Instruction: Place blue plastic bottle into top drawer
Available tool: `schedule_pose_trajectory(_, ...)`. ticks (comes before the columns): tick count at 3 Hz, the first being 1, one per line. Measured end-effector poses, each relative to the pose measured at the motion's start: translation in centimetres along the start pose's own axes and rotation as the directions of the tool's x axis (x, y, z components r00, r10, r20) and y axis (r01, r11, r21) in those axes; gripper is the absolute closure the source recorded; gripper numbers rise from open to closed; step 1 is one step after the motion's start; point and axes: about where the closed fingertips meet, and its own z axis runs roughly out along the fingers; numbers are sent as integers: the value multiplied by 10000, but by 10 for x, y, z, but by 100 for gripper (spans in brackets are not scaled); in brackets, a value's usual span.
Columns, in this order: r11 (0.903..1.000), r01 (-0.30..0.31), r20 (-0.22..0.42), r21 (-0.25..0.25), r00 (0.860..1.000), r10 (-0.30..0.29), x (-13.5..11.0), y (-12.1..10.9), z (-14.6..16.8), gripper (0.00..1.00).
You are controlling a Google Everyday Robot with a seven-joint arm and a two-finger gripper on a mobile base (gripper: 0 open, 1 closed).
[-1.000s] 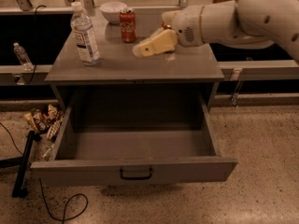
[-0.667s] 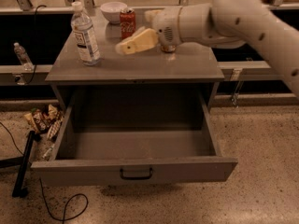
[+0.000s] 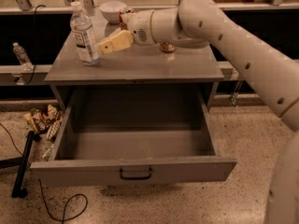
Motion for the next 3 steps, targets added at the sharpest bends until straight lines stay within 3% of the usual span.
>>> schedule_pose_trajectory(1, 9993, -376, 138, 15, 9992, 375, 2, -19, 27, 0)
schedule_pose_trajectory(2, 9993, -380, 182, -12, 9991, 380, -4, -30, 50, 0)
schedule_pose_trajectory(3, 9995, -151, 161, -270, 9997, 156, -11, -27, 76, 0)
